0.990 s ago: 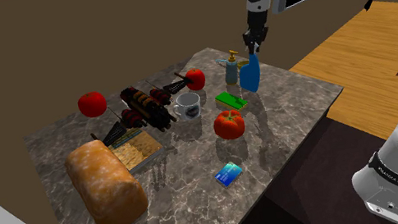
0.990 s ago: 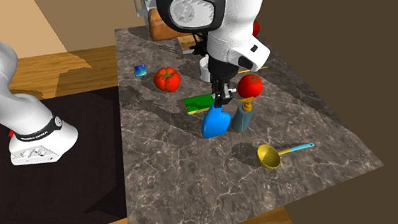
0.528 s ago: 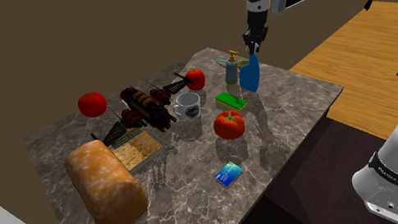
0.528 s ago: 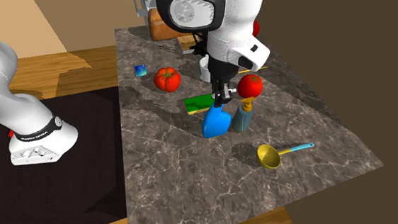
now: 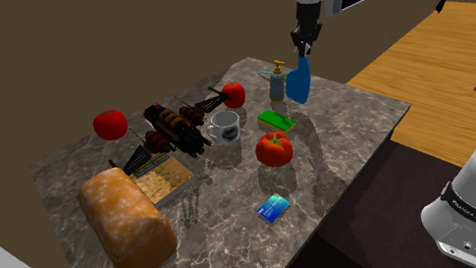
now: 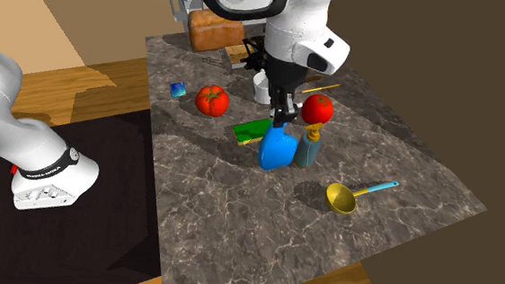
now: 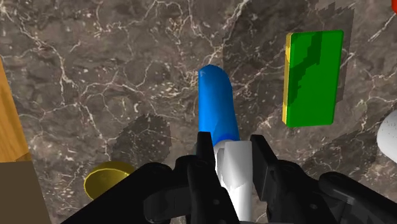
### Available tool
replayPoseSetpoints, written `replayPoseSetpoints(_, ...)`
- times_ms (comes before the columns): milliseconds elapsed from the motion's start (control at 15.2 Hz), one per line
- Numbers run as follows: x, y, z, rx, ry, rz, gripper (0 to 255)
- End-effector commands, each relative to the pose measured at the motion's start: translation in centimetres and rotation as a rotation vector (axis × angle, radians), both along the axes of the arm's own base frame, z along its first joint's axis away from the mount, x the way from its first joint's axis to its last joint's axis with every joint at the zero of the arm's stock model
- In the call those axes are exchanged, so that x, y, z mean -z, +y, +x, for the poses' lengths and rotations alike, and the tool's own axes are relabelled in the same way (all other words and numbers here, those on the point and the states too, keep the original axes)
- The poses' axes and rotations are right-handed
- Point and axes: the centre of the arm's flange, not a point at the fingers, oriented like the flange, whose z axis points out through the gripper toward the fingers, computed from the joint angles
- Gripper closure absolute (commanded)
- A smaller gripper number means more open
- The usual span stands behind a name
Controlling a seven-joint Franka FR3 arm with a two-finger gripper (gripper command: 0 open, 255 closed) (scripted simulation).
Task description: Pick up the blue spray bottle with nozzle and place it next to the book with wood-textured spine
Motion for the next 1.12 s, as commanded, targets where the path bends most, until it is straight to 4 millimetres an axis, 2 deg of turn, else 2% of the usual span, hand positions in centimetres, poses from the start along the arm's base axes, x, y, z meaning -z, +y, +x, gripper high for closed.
replayPoseSetpoints(0,-1.2,0.0,-0.1,0.0,0.0,0.0,255)
replayPoseSetpoints(660,-6.0,0.0,-0.1,0.0,0.0,0.0,255)
replayPoseSetpoints(1056,-6.1,7.9,-1.1,0.0,0.0,0.0,255)
